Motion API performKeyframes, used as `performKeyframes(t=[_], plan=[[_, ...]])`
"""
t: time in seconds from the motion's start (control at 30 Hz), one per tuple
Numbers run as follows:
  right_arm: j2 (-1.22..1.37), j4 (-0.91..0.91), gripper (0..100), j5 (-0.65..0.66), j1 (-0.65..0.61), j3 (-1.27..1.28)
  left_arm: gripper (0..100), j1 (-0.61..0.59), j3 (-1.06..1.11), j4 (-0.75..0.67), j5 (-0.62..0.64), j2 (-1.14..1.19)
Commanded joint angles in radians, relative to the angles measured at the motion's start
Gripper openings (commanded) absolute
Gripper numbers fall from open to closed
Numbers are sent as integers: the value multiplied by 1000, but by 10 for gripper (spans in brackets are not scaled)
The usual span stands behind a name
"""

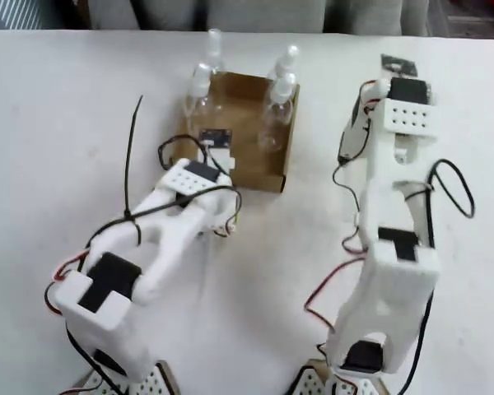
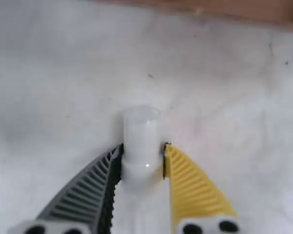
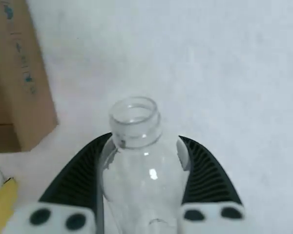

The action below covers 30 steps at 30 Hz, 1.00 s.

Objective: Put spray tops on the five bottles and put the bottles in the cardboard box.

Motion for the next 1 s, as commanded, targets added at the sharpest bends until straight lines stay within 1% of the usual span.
performKeyframes(t=[0.0, 0.13, 0.27, 0.5, 0.77, 0.87, 0.97], plan=[[-216, 22, 16, -3, 4, 72, 20, -21, -26, -20, -15, -16], [-355, -16, 16, -3, 1, 209, 20, -21, -26, -20, -15, -16], [-501, -113, 16, -3, -1, 393, 20, -21, -25, -20, -15, -16], [-745, -421, 16, -2, 1, 730, 20, -21, -25, -20, -15, -16], [-891, -825, 21, -2, -2, 891, 20, -22, -25, -20, -15, -16], [-920, -900, 21, -2, -2, 945, 20, -22, -25, -20, -15, -16], [-967, -915, 19, -2, -5, 1013, 20, -22, -25, -20, -15, -16]])
